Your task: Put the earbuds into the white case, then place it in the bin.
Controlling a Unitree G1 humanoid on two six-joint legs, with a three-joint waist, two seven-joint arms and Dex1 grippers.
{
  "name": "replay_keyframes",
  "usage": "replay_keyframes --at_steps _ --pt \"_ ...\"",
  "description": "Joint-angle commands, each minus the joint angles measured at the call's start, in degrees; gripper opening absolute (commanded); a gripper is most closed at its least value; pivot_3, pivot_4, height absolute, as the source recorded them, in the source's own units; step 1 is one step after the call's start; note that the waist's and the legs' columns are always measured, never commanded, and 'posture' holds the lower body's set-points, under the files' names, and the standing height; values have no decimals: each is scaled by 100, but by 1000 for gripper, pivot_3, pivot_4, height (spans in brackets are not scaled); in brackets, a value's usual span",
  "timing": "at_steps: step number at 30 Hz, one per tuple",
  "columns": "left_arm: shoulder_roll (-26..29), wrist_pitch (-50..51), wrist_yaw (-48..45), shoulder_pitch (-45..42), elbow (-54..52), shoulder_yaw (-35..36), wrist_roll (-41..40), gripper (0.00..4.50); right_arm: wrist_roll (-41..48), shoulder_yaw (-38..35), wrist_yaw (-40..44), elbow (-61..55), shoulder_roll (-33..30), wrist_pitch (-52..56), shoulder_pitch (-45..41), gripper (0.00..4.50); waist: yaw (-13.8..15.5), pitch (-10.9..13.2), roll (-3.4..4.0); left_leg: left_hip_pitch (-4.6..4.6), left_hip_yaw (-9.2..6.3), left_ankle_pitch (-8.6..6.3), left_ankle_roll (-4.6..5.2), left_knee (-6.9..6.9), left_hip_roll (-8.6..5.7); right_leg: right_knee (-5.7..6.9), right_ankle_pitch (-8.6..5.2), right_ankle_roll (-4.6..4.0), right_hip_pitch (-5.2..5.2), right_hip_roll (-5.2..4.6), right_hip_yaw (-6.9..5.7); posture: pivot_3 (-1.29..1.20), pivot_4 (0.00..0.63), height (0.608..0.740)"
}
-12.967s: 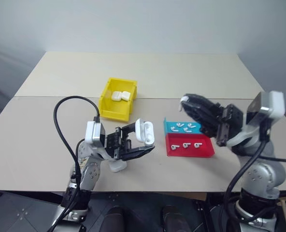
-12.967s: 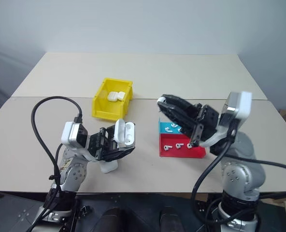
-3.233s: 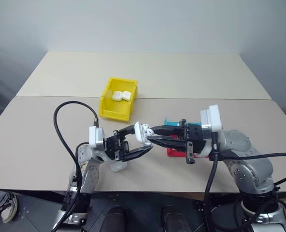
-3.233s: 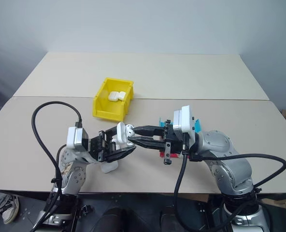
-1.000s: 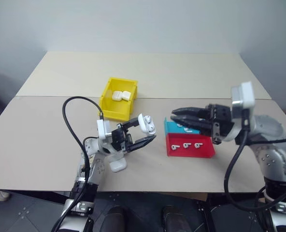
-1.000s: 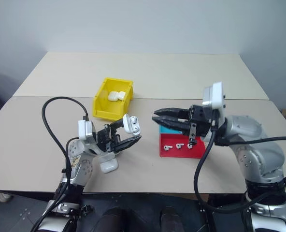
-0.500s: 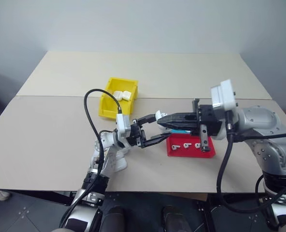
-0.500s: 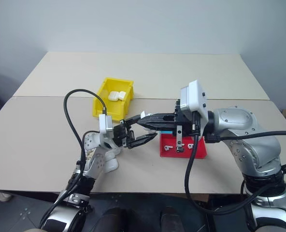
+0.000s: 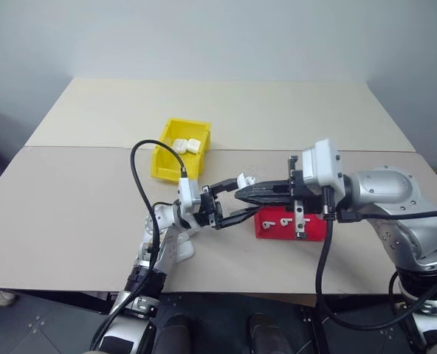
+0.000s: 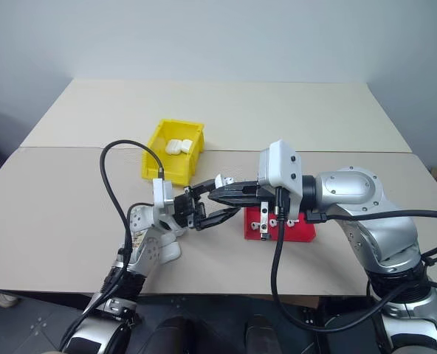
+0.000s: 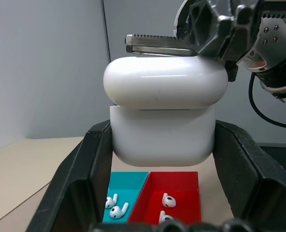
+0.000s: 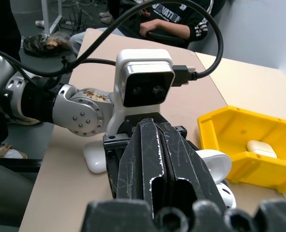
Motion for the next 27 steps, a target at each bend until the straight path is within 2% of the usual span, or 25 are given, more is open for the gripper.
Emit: replay_keyframes --at_steps 1,11,20,27 --pt "-47 -153 -5 -12 -250 44 -169 2790 -33 -224 33 -2 -167 -48 22 23 1 0 0 0 0 0 0 0 0 0 0 0 0 0 0 0 150 740" --pt "83 -130 -52 65 -313 116 -251 2790 -106 -484 182 99 -505 -162 224 23 0 0 0 1 0 0 0 0 0 0 0 0 1 0 0 0 150 740" --pt "100 -135 9 80 -341 115 -250 2790 -143 -652 172 229 -565 -229 142 23 3 0 0 0 0 0 0 1 0 0 0 0 1 0 0 0 150 740" --pt "53 -198 55 37 -165 41 -119 2790 809 -1006 50 -6 -360 204 -359 23 0 0 0 1 -1 0 0 -1 0 0 0 0 1 0 0 0 150 740"
